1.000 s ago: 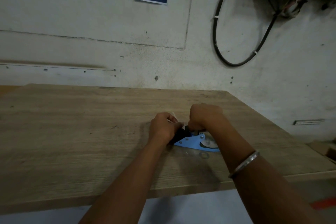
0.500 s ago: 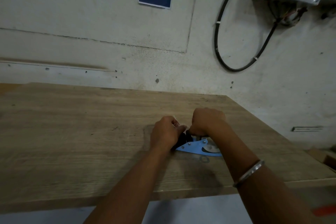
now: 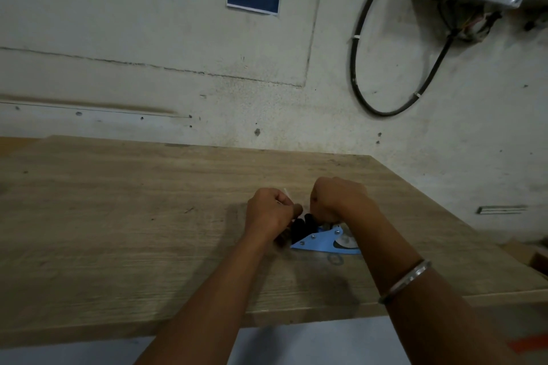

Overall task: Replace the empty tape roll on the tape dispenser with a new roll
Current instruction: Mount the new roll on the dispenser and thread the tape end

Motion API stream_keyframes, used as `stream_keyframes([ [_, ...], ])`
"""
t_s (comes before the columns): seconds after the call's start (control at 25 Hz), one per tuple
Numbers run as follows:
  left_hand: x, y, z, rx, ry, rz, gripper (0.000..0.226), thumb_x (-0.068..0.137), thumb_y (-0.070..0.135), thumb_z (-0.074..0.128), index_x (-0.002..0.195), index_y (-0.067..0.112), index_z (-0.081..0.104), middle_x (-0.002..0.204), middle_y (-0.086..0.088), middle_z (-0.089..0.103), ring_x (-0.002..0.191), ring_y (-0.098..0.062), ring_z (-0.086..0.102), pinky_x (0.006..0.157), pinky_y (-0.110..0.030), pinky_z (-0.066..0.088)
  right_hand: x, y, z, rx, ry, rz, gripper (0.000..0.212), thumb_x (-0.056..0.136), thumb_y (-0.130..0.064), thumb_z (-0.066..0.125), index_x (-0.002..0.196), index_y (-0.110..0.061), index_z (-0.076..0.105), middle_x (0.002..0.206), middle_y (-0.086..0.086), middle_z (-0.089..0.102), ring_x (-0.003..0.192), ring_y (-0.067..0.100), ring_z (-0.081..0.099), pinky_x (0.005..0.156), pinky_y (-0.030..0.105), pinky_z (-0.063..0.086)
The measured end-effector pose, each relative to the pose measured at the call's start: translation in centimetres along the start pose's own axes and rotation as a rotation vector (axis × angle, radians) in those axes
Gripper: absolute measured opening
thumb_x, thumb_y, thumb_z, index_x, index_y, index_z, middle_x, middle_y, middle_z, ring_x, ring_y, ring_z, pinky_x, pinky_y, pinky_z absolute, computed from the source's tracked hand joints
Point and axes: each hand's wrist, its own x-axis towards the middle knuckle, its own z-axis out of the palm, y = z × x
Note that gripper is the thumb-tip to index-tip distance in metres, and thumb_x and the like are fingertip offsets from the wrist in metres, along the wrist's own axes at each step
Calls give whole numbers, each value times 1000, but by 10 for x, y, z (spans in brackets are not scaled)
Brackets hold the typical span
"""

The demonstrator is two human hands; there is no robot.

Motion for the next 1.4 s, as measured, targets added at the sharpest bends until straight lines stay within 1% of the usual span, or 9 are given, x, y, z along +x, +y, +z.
stream_keyframes([
  [0.24,-8,-1,1,1,-5,7,5,82,16,76,82,15,71,76,-3,73,60,-12,69,45,-22,48,-2,0,0,35,42,8,19,78,-27,72,96,-21,71,93,0,70,86,21,65,85,42,55],
  [0.44,-12,-6,3,42,2,62,8,86,13,72,78,14,75,75,-4,73,61,-11,69,50,-22,54,-9,8,-6,132,-41,-65,12,79,-24,66,87,-29,74,87,-5,72,85,17,66,84,40,57],
  [0.56,-14,-7,8,100,40,113,8,86,13,70,79,14,75,79,-3,74,68,-13,70,61,-28,59,-12,10,-10,198,-101,-116,22,81,-16,60,93,-25,76,90,-5,73,86,16,66,84,39,57],
  [0.72,-17,-9,12,188,76,193,8,87,16,69,84,14,76,82,0,73,74,-11,68,62,-21,51,-16,13,-20,323,-213,-199,27,87,-5,57,106,-17,72,96,-2,67,86,14,62,71,28,50],
  [0.84,-18,-10,13,221,96,202,9,86,14,66,81,15,73,78,2,70,70,-10,63,52,-14,41,-19,18,-34,486,-279,-227,27,91,-10,59,116,-15,69,112,-2,66,105,15,60,90,30,45],
  [0.92,-17,-10,13,216,104,194,9,86,14,66,80,15,73,79,2,70,70,-10,63,53,-15,43,-19,19,-31,413,-239,-230,24,89,-14,63,112,-17,71,113,-3,67,106,14,59,91,31,43],
  [1.04,-17,-9,12,173,80,162,7,86,15,69,82,16,75,84,-1,73,75,-13,68,67,-28,58,-15,15,-16,258,-111,-169,17,83,-9,68,96,-17,74,102,1,71,93,16,65,84,34,55],
  [1.2,-18,-7,10,151,69,163,7,86,15,70,81,17,75,85,-1,74,77,-12,68,65,-23,52,-13,12,-8,144,12,-111,6,77,-17,74,82,-21,72,86,-2,72,82,17,68,83,40,59],
  [1.4,-22,-4,9,167,82,177,7,84,16,71,79,17,76,83,1,74,76,-10,66,64,-22,48,-17,4,3,-54,161,-112,15,84,-20,67,98,-17,70,97,6,69,87,26,67,77,36,55],
])
